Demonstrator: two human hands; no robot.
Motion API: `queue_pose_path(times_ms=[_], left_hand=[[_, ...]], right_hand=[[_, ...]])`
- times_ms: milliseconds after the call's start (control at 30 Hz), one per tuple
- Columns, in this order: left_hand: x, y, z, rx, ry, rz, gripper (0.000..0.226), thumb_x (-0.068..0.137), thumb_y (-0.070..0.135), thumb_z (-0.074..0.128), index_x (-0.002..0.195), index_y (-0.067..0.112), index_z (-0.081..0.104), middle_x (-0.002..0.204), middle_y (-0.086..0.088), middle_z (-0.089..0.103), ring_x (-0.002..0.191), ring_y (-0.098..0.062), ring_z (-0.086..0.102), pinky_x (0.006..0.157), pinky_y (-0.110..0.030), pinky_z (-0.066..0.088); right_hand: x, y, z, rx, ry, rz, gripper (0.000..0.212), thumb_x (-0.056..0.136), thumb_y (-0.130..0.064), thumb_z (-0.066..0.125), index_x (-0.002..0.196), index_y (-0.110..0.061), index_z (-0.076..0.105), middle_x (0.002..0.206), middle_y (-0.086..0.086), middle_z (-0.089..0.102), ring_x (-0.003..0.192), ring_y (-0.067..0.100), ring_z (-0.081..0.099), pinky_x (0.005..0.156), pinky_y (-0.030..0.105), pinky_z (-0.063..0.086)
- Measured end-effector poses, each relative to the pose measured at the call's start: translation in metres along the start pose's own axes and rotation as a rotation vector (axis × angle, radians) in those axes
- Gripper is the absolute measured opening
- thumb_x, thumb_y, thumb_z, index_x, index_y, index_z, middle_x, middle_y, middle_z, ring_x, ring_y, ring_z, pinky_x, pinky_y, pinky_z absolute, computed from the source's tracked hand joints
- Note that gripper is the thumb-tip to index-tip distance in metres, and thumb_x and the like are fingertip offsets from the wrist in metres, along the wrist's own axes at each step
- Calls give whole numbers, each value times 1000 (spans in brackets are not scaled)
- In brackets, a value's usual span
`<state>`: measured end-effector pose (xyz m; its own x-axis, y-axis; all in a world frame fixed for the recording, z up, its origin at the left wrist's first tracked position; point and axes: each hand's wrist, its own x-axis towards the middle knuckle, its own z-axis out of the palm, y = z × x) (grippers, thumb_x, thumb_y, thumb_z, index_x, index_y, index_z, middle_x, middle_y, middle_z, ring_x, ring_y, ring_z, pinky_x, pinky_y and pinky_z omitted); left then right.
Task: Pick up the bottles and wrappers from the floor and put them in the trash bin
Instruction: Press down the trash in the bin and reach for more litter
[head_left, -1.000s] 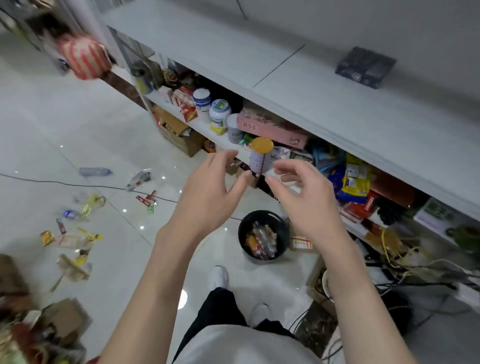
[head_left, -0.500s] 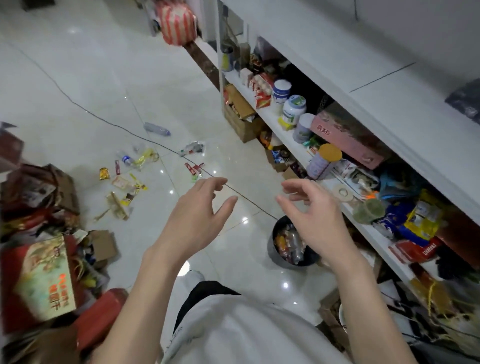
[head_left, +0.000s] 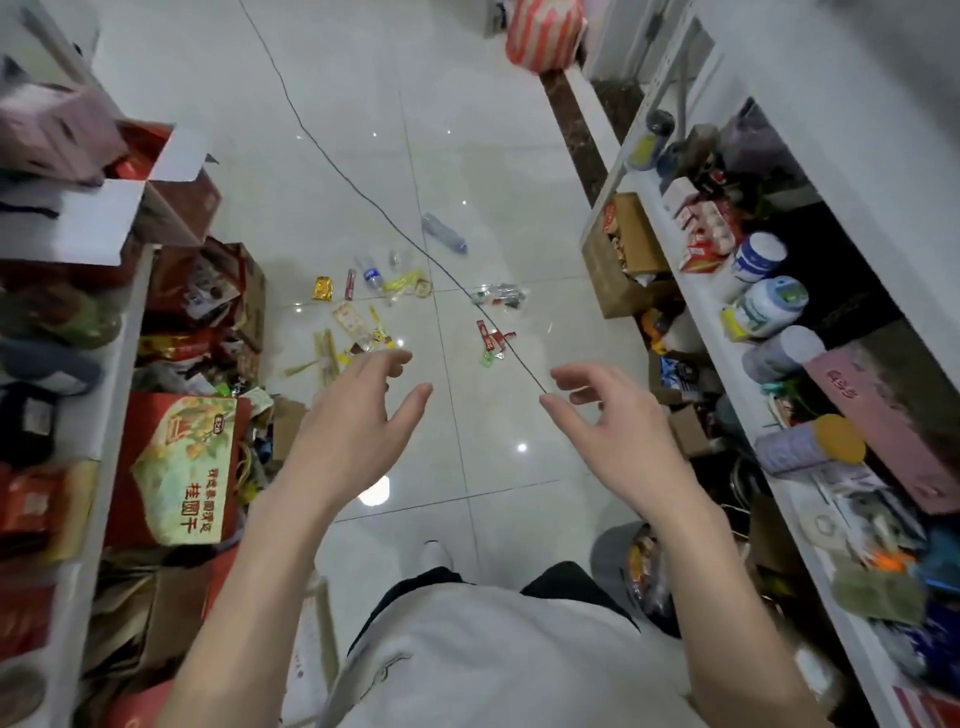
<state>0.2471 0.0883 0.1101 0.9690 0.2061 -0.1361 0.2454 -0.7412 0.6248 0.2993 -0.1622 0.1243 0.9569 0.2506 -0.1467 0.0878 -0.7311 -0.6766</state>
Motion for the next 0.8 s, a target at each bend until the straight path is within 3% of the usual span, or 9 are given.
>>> queue_pose_path(times_ms=[367, 800], left_hand=[[116, -25, -11, -18, 8, -74, 49, 96, 53, 50, 137, 26, 50, 127, 9, 58, 108, -10, 57, 95, -43, 50], [373, 73, 37, 79, -136, -25, 51, 98, 53, 48, 140, 25, 48, 134, 5, 56, 117, -16, 56, 100, -44, 48]], right_hand=[[127, 7, 2, -60, -53, 41, 33, 95, -39, 65, 126, -28, 63, 120, -11, 61, 103, 3, 57, 86, 20, 41], [360, 74, -36, 9, -98, 127, 35, 96, -35, 64, 128, -22, 62, 122, -7, 59, 101, 6, 57, 86, 23, 43]])
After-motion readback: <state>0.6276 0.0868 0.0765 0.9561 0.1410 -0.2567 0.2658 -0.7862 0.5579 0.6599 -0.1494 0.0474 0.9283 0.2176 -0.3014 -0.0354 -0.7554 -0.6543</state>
